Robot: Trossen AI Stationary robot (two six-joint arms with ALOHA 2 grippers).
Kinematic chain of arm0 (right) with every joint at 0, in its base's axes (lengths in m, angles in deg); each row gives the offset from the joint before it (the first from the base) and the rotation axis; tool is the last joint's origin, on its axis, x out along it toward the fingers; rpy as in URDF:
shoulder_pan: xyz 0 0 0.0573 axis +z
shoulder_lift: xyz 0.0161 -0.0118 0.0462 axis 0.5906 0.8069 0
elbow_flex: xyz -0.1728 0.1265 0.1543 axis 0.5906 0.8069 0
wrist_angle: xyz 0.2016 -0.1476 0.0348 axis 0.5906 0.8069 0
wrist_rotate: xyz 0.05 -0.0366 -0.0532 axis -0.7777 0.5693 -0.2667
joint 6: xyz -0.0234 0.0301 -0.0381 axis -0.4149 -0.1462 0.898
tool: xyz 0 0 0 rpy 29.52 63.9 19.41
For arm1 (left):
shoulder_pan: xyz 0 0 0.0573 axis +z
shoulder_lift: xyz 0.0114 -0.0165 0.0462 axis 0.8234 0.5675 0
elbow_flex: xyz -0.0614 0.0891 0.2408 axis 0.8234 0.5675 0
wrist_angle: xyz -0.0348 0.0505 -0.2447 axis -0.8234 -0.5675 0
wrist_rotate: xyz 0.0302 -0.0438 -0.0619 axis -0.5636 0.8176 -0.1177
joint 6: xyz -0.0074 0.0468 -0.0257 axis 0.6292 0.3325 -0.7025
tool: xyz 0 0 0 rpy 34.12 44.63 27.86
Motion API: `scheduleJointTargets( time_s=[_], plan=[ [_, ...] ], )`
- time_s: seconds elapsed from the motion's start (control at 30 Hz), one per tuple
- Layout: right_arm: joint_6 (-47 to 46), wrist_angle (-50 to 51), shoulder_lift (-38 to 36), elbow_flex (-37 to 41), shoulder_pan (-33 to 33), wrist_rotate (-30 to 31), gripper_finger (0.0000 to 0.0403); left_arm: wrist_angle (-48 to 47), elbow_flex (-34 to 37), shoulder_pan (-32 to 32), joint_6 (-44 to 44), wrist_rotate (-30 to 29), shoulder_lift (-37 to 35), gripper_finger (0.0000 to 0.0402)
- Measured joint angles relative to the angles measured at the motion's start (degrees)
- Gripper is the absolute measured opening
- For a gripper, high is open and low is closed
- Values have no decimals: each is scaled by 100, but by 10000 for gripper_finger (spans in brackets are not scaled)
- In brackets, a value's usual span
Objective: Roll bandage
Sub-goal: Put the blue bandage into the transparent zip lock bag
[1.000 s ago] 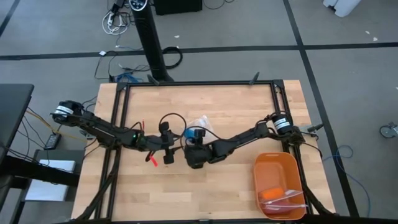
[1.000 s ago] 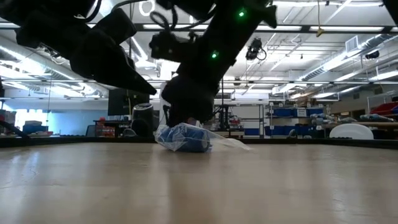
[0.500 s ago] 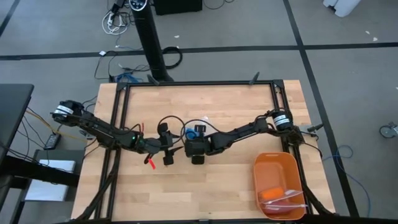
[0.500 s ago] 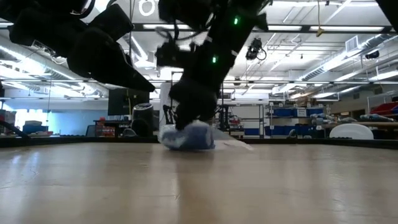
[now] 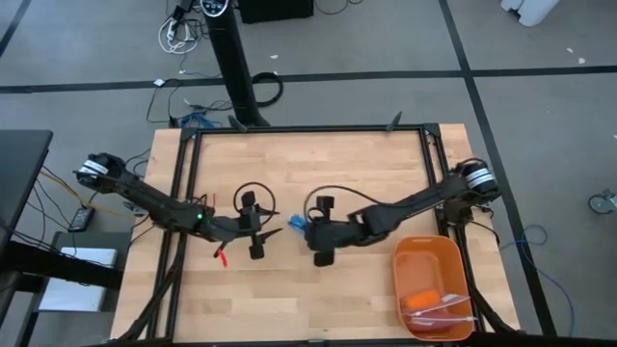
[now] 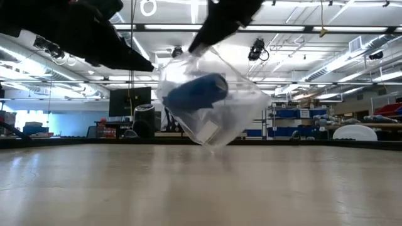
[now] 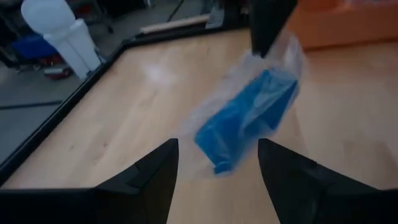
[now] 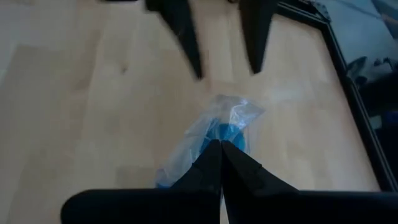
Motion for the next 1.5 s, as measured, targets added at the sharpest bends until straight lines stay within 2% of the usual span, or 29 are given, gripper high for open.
scheduleJointTargets(
  time_s=[0.13, 0.27, 0.33, 0.43, 0.57, 0.8, 1.13, 1.3, 1.5],
  plan=[
    [31, -1124, -535, 1044, 103, -68, 1, 1444, 645, -42, 66, 57, 5, 227],
    [320, -2451, -984, 1938, 146, -271, 1, 3723, 1532, 26, 84, 571, 6, 219],
    [549, -3044, -1208, 2195, 159, -412, 0, 4331, 1796, 107, -83, 769, 6, 211],
    [887, -3637, -1467, 2383, 160, -665, 0, 4400, 1917, 186, -308, 890, 9, 201],
    [1232, -3928, -1600, 2498, 158, -894, 0, 4442, 1775, 201, -263, 941, 63, 198],
    [1497, -4242, -1589, 2498, 149, -1113, 0, 4365, 1434, 206, -128, 1674, 311, 198],
    [1497, -4249, -1589, 2498, 158, -1354, 0, 4396, 1115, 219, 630, 1758, 525, 193],
    [1416, -4046, -1584, 2498, 158, -1350, 0, 4361, 1113, 221, 481, 2232, 525, 147],
    [1242, -3891, -1582, 2498, 130, -1129, 0, 4405, 1099, 274, 505, 2229, 527, 48]
  ],
)
